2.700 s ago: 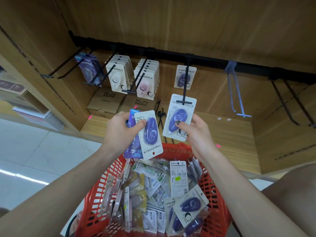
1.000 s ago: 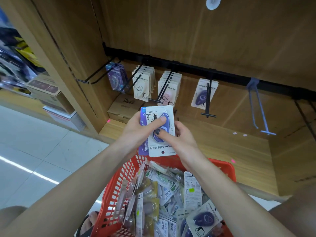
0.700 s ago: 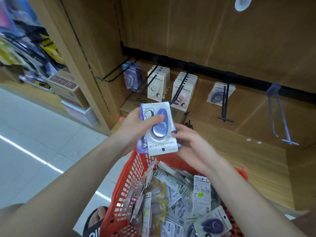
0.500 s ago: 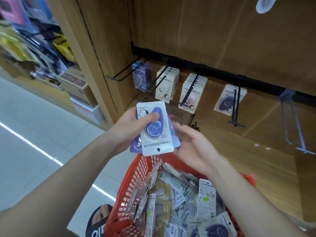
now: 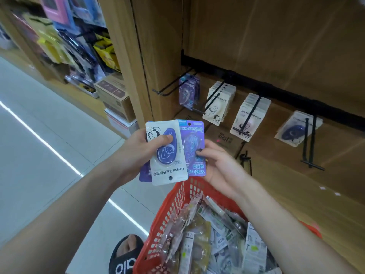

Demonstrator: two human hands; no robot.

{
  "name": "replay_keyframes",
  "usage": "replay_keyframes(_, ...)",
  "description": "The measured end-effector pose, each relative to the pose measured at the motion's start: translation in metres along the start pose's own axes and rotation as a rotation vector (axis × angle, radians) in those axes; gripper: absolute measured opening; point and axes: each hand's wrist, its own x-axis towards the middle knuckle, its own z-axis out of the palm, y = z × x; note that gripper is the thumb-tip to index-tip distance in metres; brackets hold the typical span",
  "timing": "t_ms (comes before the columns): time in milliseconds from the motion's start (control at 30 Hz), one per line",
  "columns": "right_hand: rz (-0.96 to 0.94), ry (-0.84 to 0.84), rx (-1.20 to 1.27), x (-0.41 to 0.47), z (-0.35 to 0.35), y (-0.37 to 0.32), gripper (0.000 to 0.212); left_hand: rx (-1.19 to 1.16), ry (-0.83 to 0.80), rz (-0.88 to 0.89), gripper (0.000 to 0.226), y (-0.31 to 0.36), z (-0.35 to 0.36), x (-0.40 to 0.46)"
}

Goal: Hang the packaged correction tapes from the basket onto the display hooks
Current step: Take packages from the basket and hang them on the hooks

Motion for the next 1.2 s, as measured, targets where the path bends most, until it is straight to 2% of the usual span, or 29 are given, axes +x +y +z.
replay_keyframes(133,-0.029,-0.019,-0.105,0.016,0.007,0.000,0.036,0.025,0.054,0.022,0.006,-0.002,-0.003,0.001)
replay_keyframes(333,-0.163,0.234,-0.495,0.076,0.018,0.003,0.023,0.126,0.380,0.099,0.011,0.000,-0.021,0.013)
replay_keyframes(400,-0.205,0.277,-0.560,0.101,0.026,0.007,0.021,0.143,0.431,0.113,0.008,0.000,-0.025,0.018)
replay_keyframes(467,-0.231,0.320,-0.541,0.124,0.036,0.011,0.020,0.148,0.445,0.129,0.004,-0.001,-0.028,0.021)
replay_keyframes(567,-0.256,0.367,-0.484,0.149,0.050,0.015,0.020,0.153,0.425,0.150,0.028,0.001,-0.030,0.022)
replay_keyframes(633,-0.257,0.386,-0.478,0.159,0.055,0.016,0.020,0.112,0.436,0.135,0.014,-0.001,-0.033,0.025)
replay_keyframes(733,-0.257,0.403,-0.475,0.168,0.060,0.015,0.019,0.066,0.464,0.115,0.028,-0.003,-0.032,0.027)
replay_keyframes(900,-0.225,0.446,-0.471,0.182,0.057,0.011,0.017,0.049,0.470,0.112,0.033,-0.001,-0.026,0.030)
replay_keyframes(1000,-0.194,0.532,-0.432,0.197,0.052,0.003,0.014,0.050,0.480,0.123,0.037,0.001,-0.021,0.032)
replay_keyframes(1200,-0.132,0.677,-0.350,0.226,0.040,-0.024,0.040,0.023,0.419,0.132,0.031,0.001,-0.012,0.037)
